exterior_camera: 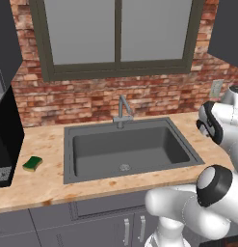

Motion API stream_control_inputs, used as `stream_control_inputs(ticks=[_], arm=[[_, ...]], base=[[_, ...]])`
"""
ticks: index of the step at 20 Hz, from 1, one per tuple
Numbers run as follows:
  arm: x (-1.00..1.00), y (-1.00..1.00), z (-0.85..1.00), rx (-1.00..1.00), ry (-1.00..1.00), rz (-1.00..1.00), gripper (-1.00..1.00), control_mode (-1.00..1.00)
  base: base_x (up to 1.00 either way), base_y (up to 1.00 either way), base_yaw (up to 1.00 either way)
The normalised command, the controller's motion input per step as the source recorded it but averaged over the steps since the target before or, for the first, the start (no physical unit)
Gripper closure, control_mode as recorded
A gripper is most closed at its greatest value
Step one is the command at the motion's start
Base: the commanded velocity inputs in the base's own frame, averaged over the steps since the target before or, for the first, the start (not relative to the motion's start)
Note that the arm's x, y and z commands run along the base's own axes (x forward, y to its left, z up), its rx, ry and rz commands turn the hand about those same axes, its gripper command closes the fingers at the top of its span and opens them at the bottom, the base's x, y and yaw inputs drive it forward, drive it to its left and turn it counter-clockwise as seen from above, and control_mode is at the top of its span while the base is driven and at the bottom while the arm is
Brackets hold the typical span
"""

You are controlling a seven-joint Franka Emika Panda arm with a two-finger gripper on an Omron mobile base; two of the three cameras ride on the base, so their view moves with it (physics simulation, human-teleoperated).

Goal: Pick the pan and sponge and place them into the sink. Then turn on the water.

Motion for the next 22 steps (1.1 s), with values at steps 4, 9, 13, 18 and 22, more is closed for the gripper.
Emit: stream_control_inputs(ticks=[4, 9, 13, 18, 22], arm=[[0.0, -0.3, -0.21, 0.0, 0.0, 0.0, -1.0, -1.0], [0.0, -0.3, -0.21, 0.0, 0.0, 0.0, -1.0, -1.0], [0.0, -0.31, -0.21, 0.0, 0.0, 0.0, -1.0, -1.0], [0.0, -0.31, -0.2, 0.0, 0.0, 0.0, -1.0, -1.0], [0.0, -0.28, -0.18, 0.0, 0.0, 0.0, -1.0, -1.0]], base=[[0.0, 0.0, 0.0], [0.0, 0.0, 0.0], [0.0, 0.0, 0.0], [0.0, 0.0, 0.0], [0.0, 0.0, 0.0]])
